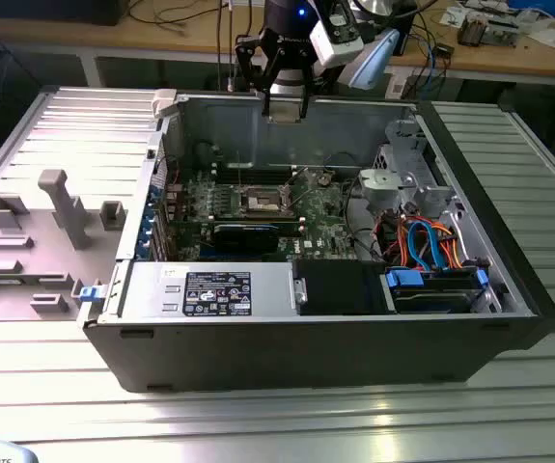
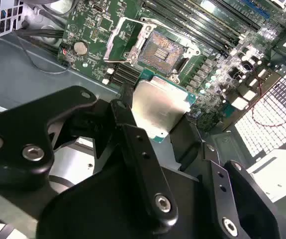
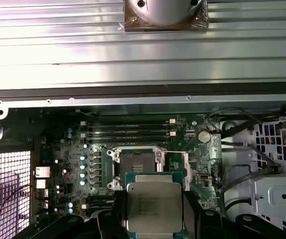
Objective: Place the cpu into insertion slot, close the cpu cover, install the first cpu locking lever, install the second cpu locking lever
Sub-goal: 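Place the cpu into insertion slot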
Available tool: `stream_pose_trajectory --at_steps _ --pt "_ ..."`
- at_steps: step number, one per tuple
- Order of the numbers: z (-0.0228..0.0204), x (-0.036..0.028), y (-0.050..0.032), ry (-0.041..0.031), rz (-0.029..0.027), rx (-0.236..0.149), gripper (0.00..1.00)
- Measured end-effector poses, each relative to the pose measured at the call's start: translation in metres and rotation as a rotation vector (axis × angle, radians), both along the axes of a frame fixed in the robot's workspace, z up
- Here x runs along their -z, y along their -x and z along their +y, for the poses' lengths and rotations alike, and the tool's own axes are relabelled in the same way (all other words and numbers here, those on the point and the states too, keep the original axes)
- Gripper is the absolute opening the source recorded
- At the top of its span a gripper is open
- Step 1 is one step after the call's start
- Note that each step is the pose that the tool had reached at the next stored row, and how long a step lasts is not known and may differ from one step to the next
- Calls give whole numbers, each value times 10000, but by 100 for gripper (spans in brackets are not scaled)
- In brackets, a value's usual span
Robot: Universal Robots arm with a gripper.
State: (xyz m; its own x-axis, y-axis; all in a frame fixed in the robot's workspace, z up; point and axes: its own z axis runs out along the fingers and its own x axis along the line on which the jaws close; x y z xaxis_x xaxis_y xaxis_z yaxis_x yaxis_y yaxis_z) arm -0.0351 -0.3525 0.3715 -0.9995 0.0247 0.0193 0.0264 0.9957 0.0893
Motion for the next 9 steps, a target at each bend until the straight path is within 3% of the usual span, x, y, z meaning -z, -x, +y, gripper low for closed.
stream_pose_trajectory --at_steps 9 --pt "0 0 0 0 0 16 54"
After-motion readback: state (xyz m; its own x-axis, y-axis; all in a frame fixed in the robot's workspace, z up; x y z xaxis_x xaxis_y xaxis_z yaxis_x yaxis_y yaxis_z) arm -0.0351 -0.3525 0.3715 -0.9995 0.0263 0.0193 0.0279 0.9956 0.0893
